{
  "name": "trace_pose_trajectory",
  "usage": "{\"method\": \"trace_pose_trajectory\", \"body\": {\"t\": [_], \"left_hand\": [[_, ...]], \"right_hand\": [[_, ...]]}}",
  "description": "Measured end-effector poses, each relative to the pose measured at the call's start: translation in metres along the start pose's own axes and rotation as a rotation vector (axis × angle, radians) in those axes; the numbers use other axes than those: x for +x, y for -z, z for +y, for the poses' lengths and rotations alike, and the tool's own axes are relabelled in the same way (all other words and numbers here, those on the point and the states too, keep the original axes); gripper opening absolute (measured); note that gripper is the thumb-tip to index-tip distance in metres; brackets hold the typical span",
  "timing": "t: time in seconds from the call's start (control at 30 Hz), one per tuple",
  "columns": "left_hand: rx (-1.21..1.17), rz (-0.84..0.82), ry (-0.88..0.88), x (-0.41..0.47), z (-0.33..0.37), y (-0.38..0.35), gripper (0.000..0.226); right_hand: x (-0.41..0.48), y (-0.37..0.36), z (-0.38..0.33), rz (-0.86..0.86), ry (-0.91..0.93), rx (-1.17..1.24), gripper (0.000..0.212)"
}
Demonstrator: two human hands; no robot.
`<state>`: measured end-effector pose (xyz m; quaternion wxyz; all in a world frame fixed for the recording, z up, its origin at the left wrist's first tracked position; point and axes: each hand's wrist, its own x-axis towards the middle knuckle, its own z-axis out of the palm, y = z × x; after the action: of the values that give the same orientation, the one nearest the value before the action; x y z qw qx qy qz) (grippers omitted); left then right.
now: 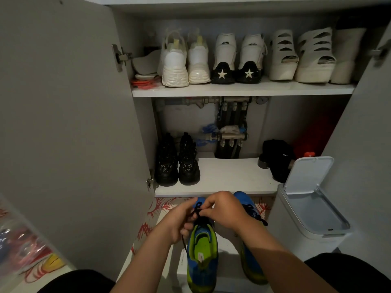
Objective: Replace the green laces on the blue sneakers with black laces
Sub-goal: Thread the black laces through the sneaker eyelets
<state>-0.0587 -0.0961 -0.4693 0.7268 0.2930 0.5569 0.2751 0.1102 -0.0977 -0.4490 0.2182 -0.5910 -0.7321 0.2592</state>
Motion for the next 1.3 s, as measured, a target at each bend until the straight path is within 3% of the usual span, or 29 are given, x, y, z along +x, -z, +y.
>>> {"method": "trace_pose_trajectory", "body": {"t": [0.1,0.27,0.4,0.6,0.67,0.8,0.93,1.07,1.17,1.23,1.3], "left_hand": [[0.142,0.174,-0.088,0.002,-0.006,-0.006,0.039],[0.074,0.327,-0.227,0.013,-0.014,-0.007,0.025],[0.373,0.424,-0.297,0.025,-0.028,0.006,0.038],[0.513,0.465,-0.396,0.033,-0.036,0.011,0.037],[0.615,0.472,-0.486,0.029,-0.036,0.009,0.037],[0.75,0.544,-0.548,0.021,-0.038,0.01,0.036],[0.825,0.611,-0.62,0.017,-0.041,0.012,0.035],[0.824,0.614,-0.549,0.018,-0.04,0.013,0.033],[0.78,0.515,-0.502,0.019,-0.04,0.017,0.034],[0.744,0.449,-0.511,0.021,-0.038,0.018,0.036],[0.768,0.387,-0.47,0.02,-0.034,0.019,0.035]], "right_hand": [[0.0,0.004,0.0,-0.155,-0.007,-0.06,0.015],[-0.002,0.003,0.006,-0.404,-0.077,-0.19,0.031],[-0.003,0.004,0.014,-0.434,-0.167,-0.244,0.028],[0.001,0.002,0.021,-0.426,-0.232,-0.313,0.027],[-0.001,0.003,0.019,-0.475,-0.233,-0.329,0.016],[-0.006,0.002,0.022,-0.573,-0.206,-0.393,0.027],[-0.012,0.002,0.022,-0.632,-0.161,-0.392,0.025],[-0.017,-0.001,0.026,-0.62,-0.227,-0.331,0.027],[-0.017,-0.005,0.027,-0.522,-0.278,-0.276,0.027],[-0.019,-0.002,0.025,-0.431,-0.202,-0.31,0.023],[-0.018,0.006,0.025,-0.349,-0.105,-0.274,0.032]]}}
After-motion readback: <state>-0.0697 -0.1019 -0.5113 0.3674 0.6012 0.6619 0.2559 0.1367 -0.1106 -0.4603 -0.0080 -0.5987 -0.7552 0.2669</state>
